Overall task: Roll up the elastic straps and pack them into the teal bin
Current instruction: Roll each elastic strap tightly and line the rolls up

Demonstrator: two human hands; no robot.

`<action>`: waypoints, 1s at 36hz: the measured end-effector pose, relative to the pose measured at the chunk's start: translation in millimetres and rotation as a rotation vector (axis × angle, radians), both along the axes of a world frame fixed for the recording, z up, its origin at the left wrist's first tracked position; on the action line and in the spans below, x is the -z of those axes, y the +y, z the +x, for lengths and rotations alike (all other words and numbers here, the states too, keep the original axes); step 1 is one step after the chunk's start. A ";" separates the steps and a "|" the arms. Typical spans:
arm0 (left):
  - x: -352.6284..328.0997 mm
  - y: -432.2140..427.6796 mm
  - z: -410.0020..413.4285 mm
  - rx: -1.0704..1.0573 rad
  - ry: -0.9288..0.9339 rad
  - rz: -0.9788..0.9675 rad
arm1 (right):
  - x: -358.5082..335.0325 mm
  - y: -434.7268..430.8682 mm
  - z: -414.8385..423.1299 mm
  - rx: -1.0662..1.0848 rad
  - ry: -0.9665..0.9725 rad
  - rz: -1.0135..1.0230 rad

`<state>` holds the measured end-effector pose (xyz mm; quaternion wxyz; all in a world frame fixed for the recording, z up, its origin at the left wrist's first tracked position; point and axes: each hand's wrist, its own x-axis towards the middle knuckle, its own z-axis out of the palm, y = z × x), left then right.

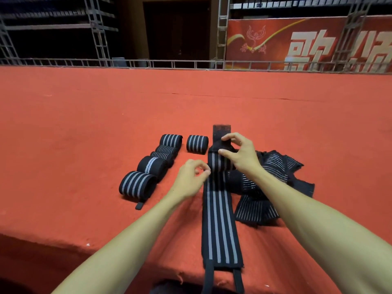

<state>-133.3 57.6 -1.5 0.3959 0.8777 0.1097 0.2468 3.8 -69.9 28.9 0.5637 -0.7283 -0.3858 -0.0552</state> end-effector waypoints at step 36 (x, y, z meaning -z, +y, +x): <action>-54.1 44.7 111.1 0.244 -0.307 -0.258 | -16.3 25.4 41.8 -0.062 0.200 0.288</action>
